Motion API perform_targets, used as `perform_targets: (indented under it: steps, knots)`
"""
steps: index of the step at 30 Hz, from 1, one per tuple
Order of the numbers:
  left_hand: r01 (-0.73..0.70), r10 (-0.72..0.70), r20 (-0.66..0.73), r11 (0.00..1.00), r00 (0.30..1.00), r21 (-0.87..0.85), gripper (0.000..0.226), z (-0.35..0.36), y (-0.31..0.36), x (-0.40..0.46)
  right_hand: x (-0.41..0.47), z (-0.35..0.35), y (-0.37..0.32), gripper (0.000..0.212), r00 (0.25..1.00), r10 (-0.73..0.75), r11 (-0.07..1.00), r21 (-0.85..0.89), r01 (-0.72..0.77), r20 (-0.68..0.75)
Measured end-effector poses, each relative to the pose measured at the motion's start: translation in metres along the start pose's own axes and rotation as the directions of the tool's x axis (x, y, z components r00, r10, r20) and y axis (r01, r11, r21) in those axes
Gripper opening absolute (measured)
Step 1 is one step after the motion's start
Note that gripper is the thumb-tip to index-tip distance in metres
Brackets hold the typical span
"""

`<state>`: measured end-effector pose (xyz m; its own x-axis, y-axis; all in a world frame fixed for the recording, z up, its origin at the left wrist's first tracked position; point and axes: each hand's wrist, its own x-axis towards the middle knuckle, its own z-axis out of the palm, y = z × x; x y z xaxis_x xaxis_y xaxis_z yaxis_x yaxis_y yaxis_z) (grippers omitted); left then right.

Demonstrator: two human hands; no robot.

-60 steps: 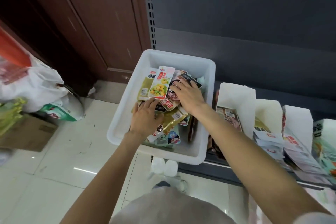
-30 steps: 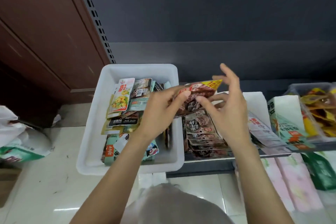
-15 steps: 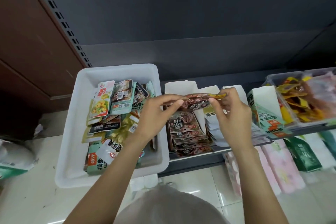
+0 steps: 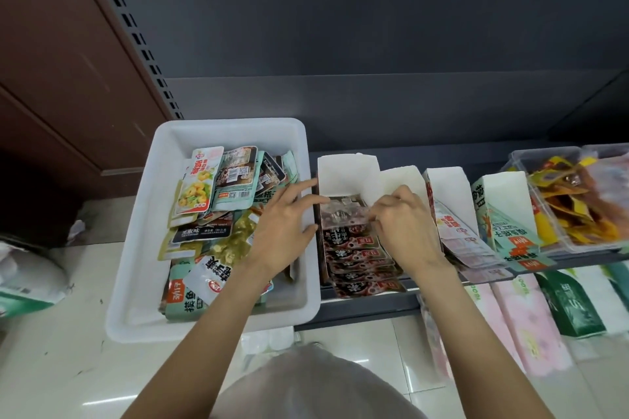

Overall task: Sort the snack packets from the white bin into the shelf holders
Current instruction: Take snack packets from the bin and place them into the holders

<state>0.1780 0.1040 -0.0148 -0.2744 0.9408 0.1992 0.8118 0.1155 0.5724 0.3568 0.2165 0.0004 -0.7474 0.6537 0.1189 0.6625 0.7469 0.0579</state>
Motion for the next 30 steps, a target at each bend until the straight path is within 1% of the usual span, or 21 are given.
perform_targets:
  steps: [1,2,4,5,6,8,10,11,12,14,16,17,18,20,22,24,25,26,27,29,30]
  knots:
    - [0.023,-0.022,0.007,0.999,1.0,-0.038,0.045,-0.004,-0.003,-0.005,-0.002,-0.001,0.001,0.015,1.0,-0.021,1.0,-0.011,0.022,0.018]
    - [0.047,-0.047,-0.009,0.997,0.999,-0.06,0.046,-0.009,-0.006,-0.01,-0.004,-0.005,-0.001,0.024,0.999,-0.037,0.999,0.004,0.037,0.023]
    - [0.105,-0.112,-0.094,0.992,0.989,-0.069,0.042,-0.021,-0.017,-0.022,-0.004,-0.016,-0.012,0.048,0.995,-0.096,0.991,0.095,0.094,0.016]
    - [0.136,-0.143,-0.159,0.989,0.977,-0.054,0.04,-0.027,-0.023,-0.028,0.0,-0.024,-0.022,0.05,0.99,-0.138,0.977,0.167,0.133,0.017]
    - [0.171,-0.172,-0.227,0.985,0.959,-0.024,0.039,-0.034,-0.032,-0.033,0.006,-0.03,-0.034,0.049,0.984,-0.175,0.952,0.261,0.162,0.026]
    - [0.257,-0.225,-0.336,0.965,0.915,0.055,0.037,-0.043,-0.052,-0.042,0.023,-0.036,-0.063,0.045,0.975,-0.218,0.859,0.482,0.171,0.043]
    - [0.338,-0.278,-0.353,0.934,0.893,0.119,0.038,-0.048,-0.075,-0.046,0.044,-0.03,-0.094,0.041,0.975,-0.213,0.772,0.622,0.127,0.066]
    - [0.375,-0.316,-0.323,0.917,0.892,0.139,0.04,-0.048,-0.088,-0.048,0.056,-0.022,-0.107,0.042,0.973,-0.215,0.77,0.628,0.114,0.088]
    - [0.407,-0.356,-0.278,0.9,0.892,0.156,0.044,-0.047,-0.097,-0.048,0.069,-0.012,-0.119,0.044,0.966,-0.236,0.802,0.583,0.132,0.107]
    - [0.461,-0.437,-0.156,0.866,0.886,0.194,0.055,-0.044,-0.111,-0.046,0.089,0.009,-0.138,0.05,0.944,-0.306,0.897,0.369,0.244,0.119]
    - [0.498,-0.501,-0.052,0.836,0.864,0.23,0.063,-0.042,-0.118,-0.044,0.102,0.022,-0.149,0.048,0.922,-0.365,0.924,0.168,0.343,0.128]
    - [0.504,-0.515,-0.021,0.83,0.857,0.237,0.064,-0.042,-0.119,-0.044,0.107,0.025,-0.152,0.044,0.915,-0.386,0.92,0.125,0.372,0.118]
    - [0.504,-0.518,-0.004,0.832,0.856,0.231,0.065,-0.041,-0.121,-0.044,0.11,0.027,-0.153,0.037,0.908,-0.407,0.911,0.119,0.395,0.097]
    - [0.498,-0.511,0.008,0.841,0.859,0.213,0.066,-0.042,-0.122,-0.045,0.112,0.025,-0.15,0.024,0.892,-0.453,0.877,0.192,0.441,0.019]
    - [0.493,-0.501,-0.001,0.851,0.866,0.181,0.067,-0.046,-0.12,-0.046,0.107,0.015,-0.143,0.013,0.887,-0.444,0.839,0.29,0.461,-0.126]
    - [0.493,-0.491,-0.045,0.868,0.87,0.056,0.066,-0.051,-0.113,-0.048,0.1,-0.003,-0.133,0.016,0.929,-0.304,0.846,0.389,0.364,-0.209]
    - [0.497,-0.5,-0.068,0.866,0.863,-0.058,0.065,-0.056,-0.105,-0.048,0.097,-0.012,-0.128,0.018,0.954,-0.201,0.84,0.463,0.284,-0.221]
    - [0.491,-0.513,-0.074,0.848,0.855,-0.198,0.063,-0.062,-0.095,-0.049,0.094,-0.021,-0.123,0.019,0.971,-0.097,0.797,0.567,0.206,-0.217]
    - [0.474,-0.527,-0.06,0.803,0.847,-0.36,0.059,-0.069,-0.082,-0.049,0.092,-0.029,-0.118,0.019,0.985,0.009,0.704,0.701,0.118,-0.175]
    - [0.402,-0.535,-0.003,0.638,0.845,-0.656,0.043,-0.081,-0.056,-0.048,0.088,-0.041,-0.111,0.015,0.988,0.155,0.383,0.922,-0.062,0.003]
    - [0.384,-0.539,0.031,0.559,0.842,-0.735,0.033,-0.084,-0.046,-0.049,0.086,-0.044,-0.109,0.012,0.98,0.186,0.242,0.963,-0.122,0.077]
